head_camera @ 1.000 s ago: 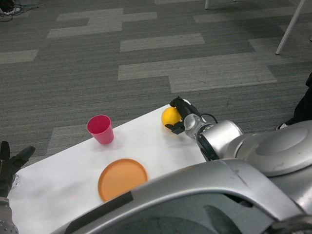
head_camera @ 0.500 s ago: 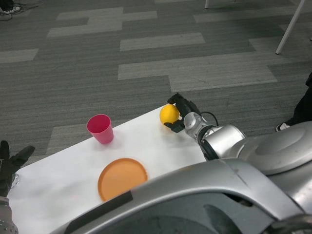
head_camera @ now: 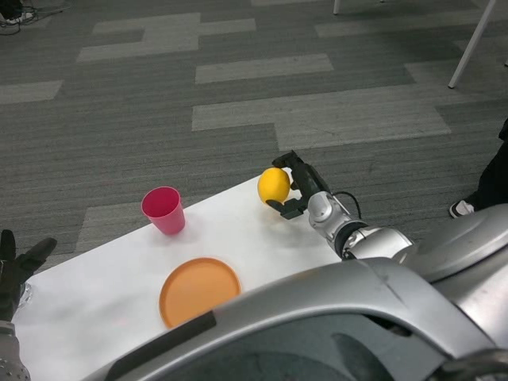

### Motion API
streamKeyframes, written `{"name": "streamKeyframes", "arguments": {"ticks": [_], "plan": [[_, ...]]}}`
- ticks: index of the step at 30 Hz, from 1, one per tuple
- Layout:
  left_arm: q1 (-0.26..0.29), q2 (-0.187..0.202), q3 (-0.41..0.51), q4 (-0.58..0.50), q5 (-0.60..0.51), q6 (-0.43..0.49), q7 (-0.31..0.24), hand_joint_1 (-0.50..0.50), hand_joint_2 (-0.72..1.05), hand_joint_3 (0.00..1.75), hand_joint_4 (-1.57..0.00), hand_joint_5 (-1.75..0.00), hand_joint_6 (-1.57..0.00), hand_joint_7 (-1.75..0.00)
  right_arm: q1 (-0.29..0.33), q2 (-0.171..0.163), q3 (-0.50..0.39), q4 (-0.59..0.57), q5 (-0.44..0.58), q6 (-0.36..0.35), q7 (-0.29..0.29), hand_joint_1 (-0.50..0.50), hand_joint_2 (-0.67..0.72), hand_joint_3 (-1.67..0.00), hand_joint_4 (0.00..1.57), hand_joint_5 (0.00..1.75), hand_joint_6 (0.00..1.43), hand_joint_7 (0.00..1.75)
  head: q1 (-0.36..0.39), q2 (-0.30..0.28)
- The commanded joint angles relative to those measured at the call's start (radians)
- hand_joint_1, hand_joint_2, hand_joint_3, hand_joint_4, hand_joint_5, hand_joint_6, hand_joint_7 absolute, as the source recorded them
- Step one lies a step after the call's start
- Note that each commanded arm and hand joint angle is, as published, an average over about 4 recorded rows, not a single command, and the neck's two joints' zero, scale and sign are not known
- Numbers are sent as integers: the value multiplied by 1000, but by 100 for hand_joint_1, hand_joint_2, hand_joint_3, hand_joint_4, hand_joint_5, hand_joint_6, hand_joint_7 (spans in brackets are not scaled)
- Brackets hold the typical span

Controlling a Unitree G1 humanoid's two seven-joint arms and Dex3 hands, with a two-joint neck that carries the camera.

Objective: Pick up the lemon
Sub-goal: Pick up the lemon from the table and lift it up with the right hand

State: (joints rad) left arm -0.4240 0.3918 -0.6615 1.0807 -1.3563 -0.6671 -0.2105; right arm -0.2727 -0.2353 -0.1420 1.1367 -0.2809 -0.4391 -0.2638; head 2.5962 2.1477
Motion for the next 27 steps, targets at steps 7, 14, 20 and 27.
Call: {"name": "streamKeyframes", "arguments": {"ticks": [7,14,20,27], "plan": [[-3,4,6,-4,-1,-2,-2,50,105,9,-4,0,0,0,60,25,49,-112,146,-113,121,-38,-59,-119,6,175,66,133,53,-6],[-8,5,3,-5,0,-2,-3,50,105,9,-4,0,0,0,79,12,192,-197,273,-142,130,-38,-60,-119,3,175,61,133,186,-11],[-10,9,3,-5,0,-2,-3,50,105,9,-4,0,0,0,102,5,239,-298,311,-144,132,-33,-60,-119,3,175,57,136,345,-27],[-10,10,2,-5,0,-2,-3,50,105,9,-2,0,0,0,119,1,242,-384,320,-145,132,-36,-60,-119,3,175,55,133,515,-45]]}}
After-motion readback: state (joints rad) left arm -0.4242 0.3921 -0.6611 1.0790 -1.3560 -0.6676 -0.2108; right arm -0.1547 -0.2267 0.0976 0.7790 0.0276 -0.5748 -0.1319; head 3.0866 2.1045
